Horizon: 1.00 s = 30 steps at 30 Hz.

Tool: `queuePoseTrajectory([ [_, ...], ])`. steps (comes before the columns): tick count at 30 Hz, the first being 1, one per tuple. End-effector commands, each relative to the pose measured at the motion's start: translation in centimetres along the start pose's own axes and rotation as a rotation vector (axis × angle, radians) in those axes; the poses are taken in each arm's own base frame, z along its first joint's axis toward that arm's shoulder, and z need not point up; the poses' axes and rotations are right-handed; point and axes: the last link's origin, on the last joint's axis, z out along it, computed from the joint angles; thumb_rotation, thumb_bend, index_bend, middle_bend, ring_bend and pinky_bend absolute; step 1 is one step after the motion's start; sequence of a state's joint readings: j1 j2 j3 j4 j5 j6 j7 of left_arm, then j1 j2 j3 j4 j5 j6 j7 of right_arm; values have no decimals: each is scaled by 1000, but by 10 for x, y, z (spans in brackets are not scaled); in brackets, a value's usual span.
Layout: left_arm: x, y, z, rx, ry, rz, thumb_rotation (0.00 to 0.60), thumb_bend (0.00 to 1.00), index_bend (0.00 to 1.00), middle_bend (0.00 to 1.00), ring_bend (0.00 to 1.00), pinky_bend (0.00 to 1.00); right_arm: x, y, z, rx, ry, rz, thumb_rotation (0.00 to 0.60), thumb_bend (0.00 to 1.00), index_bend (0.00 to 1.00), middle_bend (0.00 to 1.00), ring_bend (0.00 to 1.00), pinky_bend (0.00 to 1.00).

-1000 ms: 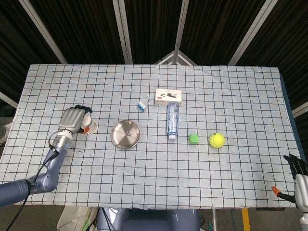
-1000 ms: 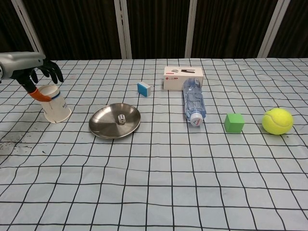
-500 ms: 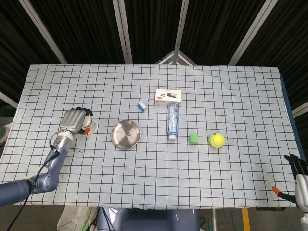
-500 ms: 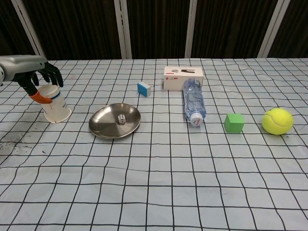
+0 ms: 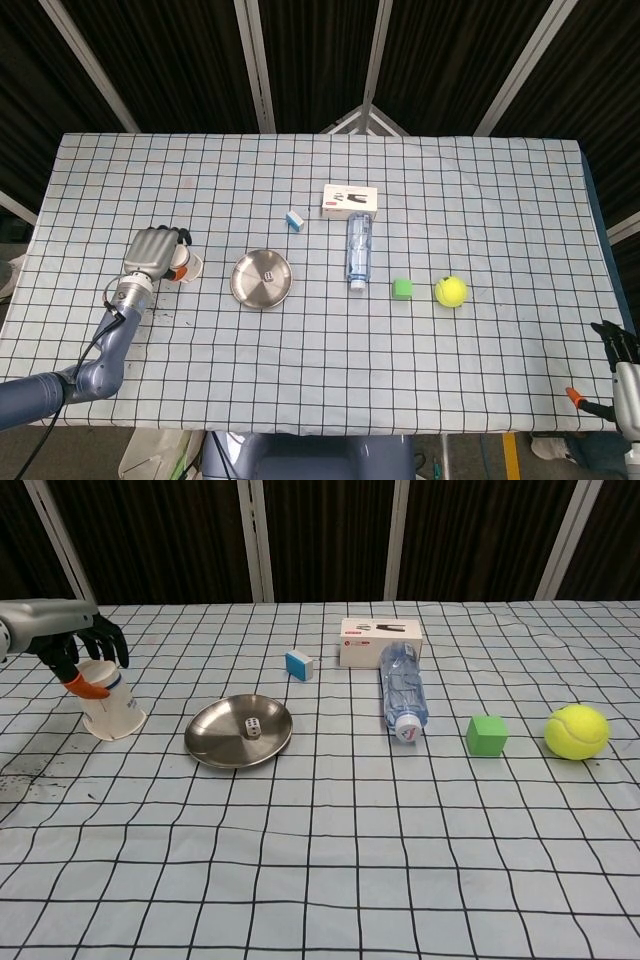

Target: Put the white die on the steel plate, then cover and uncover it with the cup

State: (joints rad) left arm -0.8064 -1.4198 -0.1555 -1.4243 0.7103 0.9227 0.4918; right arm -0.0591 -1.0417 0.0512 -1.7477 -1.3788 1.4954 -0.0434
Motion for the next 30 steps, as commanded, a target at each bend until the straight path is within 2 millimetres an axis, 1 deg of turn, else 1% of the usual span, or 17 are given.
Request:
queuePoseTrajectory([
  [1,3,-1,-1,0,5,0,600,421,348,362,281,307,0,-1,0,2,0,1,600,42,159,125,115,15],
  [5,9,-3,-5,10,8,17,600,421,338,338,280,306,1,-1,-1,1,4,4,600,42,160,125,115,15],
  [9,13,-2,-8,15,7,27,600,420,344,342,280,307,2,-1,-1,1,4,7,600,42,160,125,115,15],
  [12,17,2,-11,5,7,24,600,421,351,346,280,307,3,-1,-2,3,6,11,600,42,160,125,115,15],
  [15,24,10,-16,-17,12,12,600,421,354,347,280,307,4,-1,-2,3,11,14,600,42,160,125,115,15],
  [18,38,25,-21,-54,39,12,600,421,360,350,280,307,5,-1,-2,1,12,18,600,42,159,125,115,15],
  [23,62,59,-32,-105,72,48,600,421,364,355,280,307,6,-1,-3,5,13,25,600,41,159,125,115,15],
  [27,71,93,-34,-133,83,67,600,421,366,357,280,307,9,1,-3,-2,22,34,600,42,160,124,115,15],
  [30,71,115,-33,-150,75,71,600,421,367,358,280,307,12,3,-4,-5,30,40,600,42,161,125,115,15],
])
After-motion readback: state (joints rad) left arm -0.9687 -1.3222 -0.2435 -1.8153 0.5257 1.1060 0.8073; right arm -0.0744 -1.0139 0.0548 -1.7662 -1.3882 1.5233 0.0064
